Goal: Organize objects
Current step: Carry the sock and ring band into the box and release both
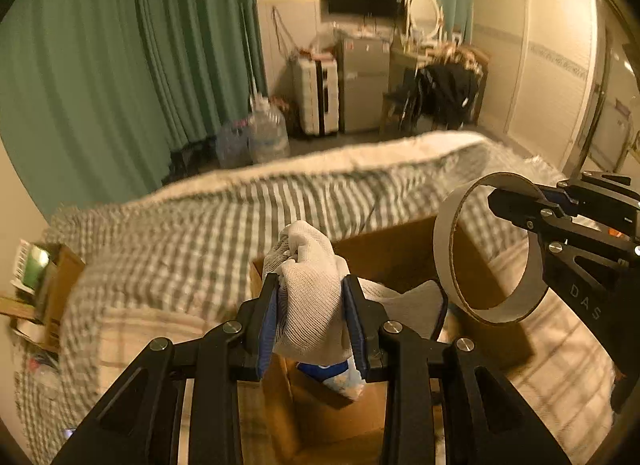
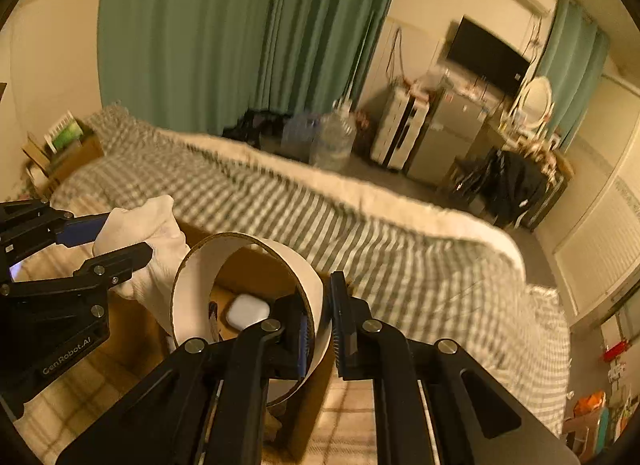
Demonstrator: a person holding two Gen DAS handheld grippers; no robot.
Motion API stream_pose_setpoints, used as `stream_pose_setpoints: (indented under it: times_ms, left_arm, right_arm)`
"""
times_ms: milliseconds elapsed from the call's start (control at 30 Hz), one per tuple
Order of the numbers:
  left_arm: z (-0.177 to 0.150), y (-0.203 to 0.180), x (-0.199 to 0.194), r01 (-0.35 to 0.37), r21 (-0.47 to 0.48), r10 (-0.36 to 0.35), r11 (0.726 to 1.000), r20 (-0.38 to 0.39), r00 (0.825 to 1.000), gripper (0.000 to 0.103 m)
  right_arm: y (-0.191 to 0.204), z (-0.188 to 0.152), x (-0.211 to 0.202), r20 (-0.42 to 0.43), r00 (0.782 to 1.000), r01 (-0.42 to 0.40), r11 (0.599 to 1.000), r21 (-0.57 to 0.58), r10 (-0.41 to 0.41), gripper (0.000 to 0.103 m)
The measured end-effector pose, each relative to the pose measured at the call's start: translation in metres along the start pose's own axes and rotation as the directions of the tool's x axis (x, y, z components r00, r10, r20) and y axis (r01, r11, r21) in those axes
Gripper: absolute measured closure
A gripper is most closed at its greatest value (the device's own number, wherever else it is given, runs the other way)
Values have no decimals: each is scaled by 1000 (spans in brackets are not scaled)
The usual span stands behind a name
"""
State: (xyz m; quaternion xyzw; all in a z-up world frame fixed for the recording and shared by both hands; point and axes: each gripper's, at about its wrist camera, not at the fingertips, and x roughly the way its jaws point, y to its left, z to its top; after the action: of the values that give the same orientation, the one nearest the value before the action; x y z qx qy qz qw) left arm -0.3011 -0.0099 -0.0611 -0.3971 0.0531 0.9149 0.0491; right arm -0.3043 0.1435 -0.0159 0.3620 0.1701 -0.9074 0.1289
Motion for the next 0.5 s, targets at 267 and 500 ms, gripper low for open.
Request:
stream_pose_setpoints:
  times_ms: [267, 500]
  left_arm:
    - [-20, -8, 48, 0, 18, 1, 1000, -61, 998, 72]
    - [-22, -13, 36, 32, 32, -30, 999, -68, 997, 58]
  right_arm:
    - [-5, -27, 62, -68, 997, -41, 999, 20, 42, 94]
    - [-11, -35, 58, -62, 987, -141, 986, 87, 147, 82]
